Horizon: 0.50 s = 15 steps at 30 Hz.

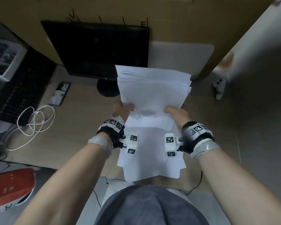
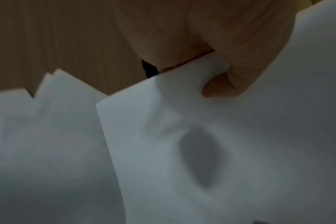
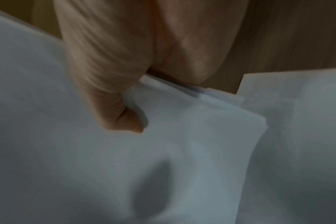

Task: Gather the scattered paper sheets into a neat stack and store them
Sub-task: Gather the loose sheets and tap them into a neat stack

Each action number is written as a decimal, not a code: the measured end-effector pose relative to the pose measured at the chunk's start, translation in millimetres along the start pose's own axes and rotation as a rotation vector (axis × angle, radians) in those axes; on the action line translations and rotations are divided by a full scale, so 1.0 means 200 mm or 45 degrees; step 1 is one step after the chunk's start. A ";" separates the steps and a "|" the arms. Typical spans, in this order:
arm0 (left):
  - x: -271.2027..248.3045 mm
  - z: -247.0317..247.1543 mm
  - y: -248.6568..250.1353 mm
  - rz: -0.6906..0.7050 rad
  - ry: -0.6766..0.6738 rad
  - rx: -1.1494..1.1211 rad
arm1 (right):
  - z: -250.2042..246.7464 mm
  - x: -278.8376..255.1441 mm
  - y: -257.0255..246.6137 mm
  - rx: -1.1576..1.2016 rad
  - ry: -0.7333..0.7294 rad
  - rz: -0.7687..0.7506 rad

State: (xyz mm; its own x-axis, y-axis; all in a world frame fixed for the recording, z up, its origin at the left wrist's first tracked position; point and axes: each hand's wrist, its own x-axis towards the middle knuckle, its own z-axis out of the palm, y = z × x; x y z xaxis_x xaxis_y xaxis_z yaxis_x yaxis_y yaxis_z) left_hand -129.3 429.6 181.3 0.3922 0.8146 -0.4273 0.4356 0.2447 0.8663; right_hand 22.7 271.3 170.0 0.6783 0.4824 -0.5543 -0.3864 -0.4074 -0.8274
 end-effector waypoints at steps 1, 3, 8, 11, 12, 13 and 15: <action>-0.01 -0.02 -0.03 -0.013 -0.019 0.038 | -0.01 0.00 0.02 -0.067 -0.012 -0.006; -0.02 -0.06 -0.09 -0.039 -0.070 0.145 | -0.02 0.00 0.07 -0.200 -0.020 -0.031; -0.02 -0.07 -0.10 -0.071 -0.111 0.174 | -0.01 0.01 0.13 -0.300 -0.149 -0.059; 0.00 -0.07 -0.10 -0.094 -0.147 0.214 | 0.01 0.04 0.15 -0.279 -0.105 -0.015; 0.01 -0.08 -0.12 -0.095 -0.168 0.261 | 0.02 0.04 0.16 -0.261 -0.104 -0.004; 0.02 -0.08 -0.14 -0.100 -0.186 0.309 | 0.03 0.04 0.17 -0.246 -0.111 0.006; 0.03 -0.07 -0.18 -0.122 -0.207 0.316 | 0.06 0.03 0.18 -0.190 -0.136 0.021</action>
State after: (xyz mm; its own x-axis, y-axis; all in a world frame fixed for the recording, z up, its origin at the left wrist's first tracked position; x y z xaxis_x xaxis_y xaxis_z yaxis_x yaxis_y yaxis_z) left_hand -154.1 432.5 151.0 0.4555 0.6944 -0.5571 0.6536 0.1639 0.7389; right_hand 5.5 269.7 135.2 0.5992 0.5512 -0.5806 -0.2943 -0.5228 -0.8000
